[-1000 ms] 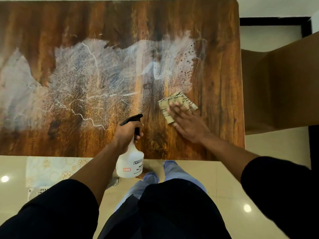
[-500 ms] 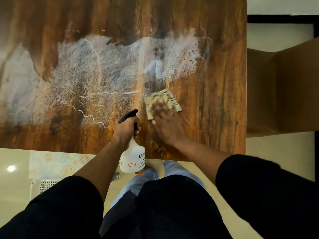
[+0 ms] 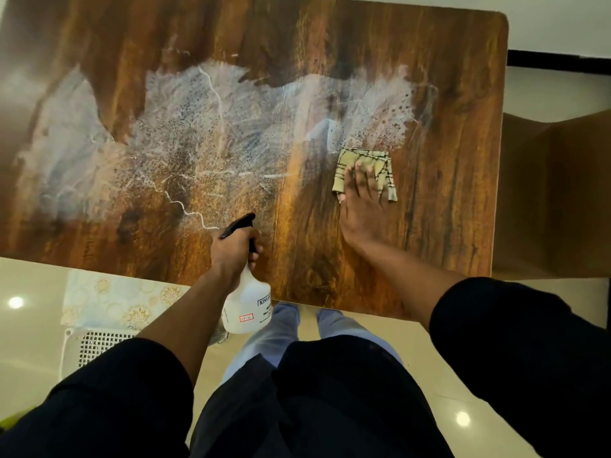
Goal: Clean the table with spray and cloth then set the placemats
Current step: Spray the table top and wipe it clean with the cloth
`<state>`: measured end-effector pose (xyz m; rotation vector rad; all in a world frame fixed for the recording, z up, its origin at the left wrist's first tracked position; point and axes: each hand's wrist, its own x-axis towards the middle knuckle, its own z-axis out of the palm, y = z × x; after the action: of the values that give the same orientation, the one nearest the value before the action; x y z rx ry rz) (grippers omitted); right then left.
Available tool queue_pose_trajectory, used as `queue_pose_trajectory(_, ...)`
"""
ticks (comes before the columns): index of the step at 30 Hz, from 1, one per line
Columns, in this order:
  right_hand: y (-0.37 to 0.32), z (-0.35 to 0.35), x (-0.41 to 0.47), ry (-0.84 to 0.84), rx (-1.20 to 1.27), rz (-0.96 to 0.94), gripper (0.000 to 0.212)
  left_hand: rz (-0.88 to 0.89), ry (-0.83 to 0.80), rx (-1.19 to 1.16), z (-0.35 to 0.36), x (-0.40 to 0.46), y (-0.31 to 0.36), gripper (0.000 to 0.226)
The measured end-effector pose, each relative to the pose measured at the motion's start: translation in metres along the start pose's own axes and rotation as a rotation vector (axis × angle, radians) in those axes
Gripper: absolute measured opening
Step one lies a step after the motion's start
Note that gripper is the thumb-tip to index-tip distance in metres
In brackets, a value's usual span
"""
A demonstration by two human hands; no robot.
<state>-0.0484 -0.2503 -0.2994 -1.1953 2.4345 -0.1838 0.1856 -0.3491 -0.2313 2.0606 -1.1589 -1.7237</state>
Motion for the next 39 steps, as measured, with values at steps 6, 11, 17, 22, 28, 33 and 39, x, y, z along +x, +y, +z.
queue_pose_trajectory(6, -0.074, 0.039, -0.056, -0.111, -0.044, -0.376, 0.061, 0.031, 0.002, -0.052, -0.024, 0.01, 0.006, 0.015)
queue_pose_trajectory(11, -0.105, 0.071, -0.079, -0.216, -0.221, -0.765, 0.061, 0.027, -0.007, 0.005, -0.046, 0.029, 0.01, 0.006)
queue_pose_trajectory(17, -0.075, 0.037, -0.033, -0.117, -0.117, -0.299, 0.061, 0.007, -0.126, 0.062, -0.067, 0.047, 0.017, 0.012)
queue_pose_trajectory(22, -0.093, 0.024, -0.011, -0.037, 0.008, 0.033, 0.062, 0.031, -0.15, 0.058, -0.084, 0.063, 0.021, 0.025)
queue_pose_trajectory(28, -0.177, 0.065, -0.051, -0.126, -0.044, -0.256, 0.06, 0.087, -0.12, 0.001, -0.115, 0.077, 0.028, 0.023)
queue_pose_trajectory(33, -0.203, 0.094, -0.072, -0.247, -0.201, -0.696, 0.06, 0.046, -0.079, 0.008, -0.137, 0.089, 0.024, 0.014)
queue_pose_trajectory(39, -0.154, 0.051, -0.021, -0.124, -0.121, -0.271, 0.061, 0.031, -0.108, 0.061, -0.145, 0.091, 0.019, 0.017)
